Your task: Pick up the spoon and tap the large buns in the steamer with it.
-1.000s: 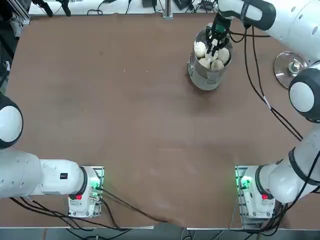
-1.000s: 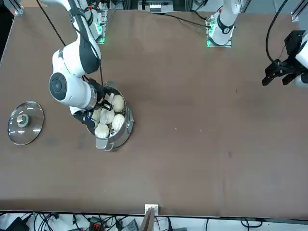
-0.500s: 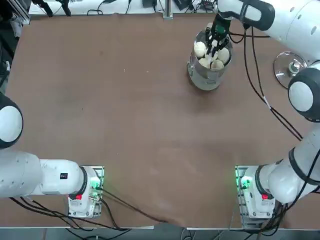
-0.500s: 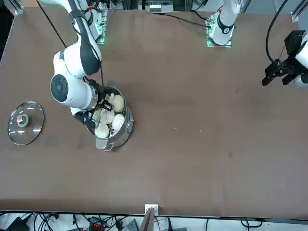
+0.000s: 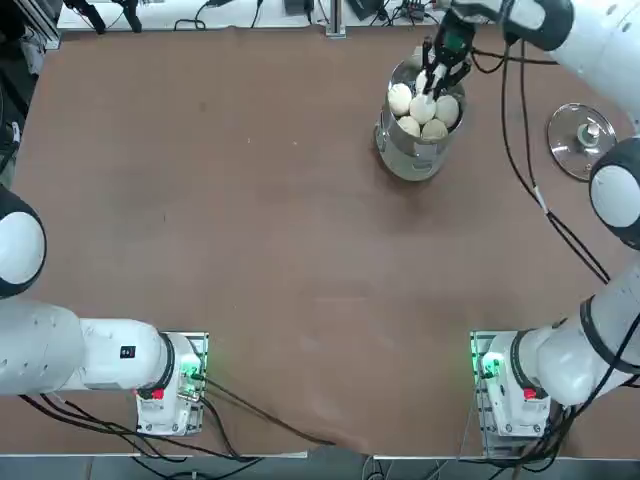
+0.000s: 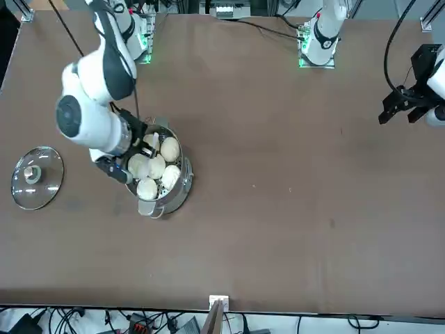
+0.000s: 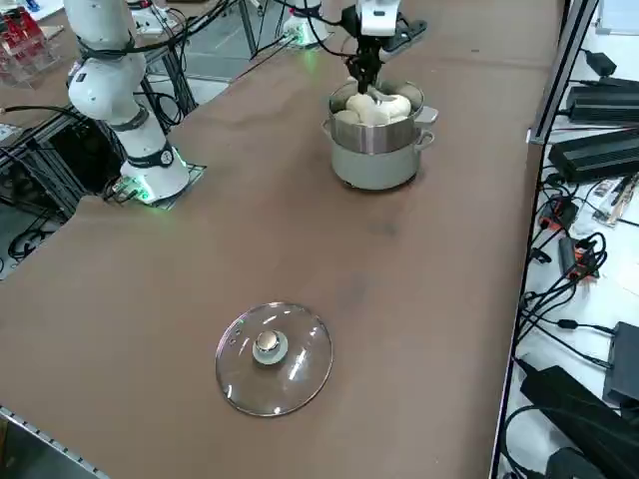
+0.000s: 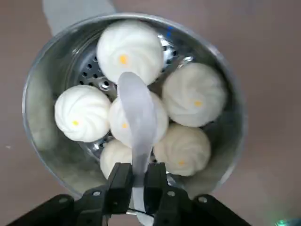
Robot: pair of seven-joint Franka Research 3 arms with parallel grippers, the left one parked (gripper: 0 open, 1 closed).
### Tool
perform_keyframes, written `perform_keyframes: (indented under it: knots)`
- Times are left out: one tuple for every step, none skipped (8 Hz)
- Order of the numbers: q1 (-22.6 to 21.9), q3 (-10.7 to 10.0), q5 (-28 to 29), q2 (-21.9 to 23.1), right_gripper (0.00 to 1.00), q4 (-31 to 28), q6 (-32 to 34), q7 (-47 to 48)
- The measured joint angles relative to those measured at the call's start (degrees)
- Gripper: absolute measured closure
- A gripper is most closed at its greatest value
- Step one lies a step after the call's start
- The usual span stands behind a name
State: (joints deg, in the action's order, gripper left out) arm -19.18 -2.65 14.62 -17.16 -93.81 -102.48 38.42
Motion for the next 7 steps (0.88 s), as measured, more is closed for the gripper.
perform_keyframes:
  knots:
    - [1.7,-0.2,0.0,0.6,0.82,1.0,3.1,-0.8]
    - [4.0,-0.3,0.0,0.8,0.82,2.1,6.7,-3.1]
    - [6.8,-0.4,0.0,0.9,0.82,2.8,9.7,-6.9]
    - [10.0,-0.4,0.0,1.1,0.85,2.9,12.0,-11.3]
    - [13.3,-0.5,-0.1,1.2,0.92,2.9,13.4,-16.0]
    - [16.8,-0.6,-0.2,1.1,0.93,2.9,14.5,-21.4]
    - [20.3,-0.7,-0.2,0.9,0.93,2.8,15.4,-26.9]
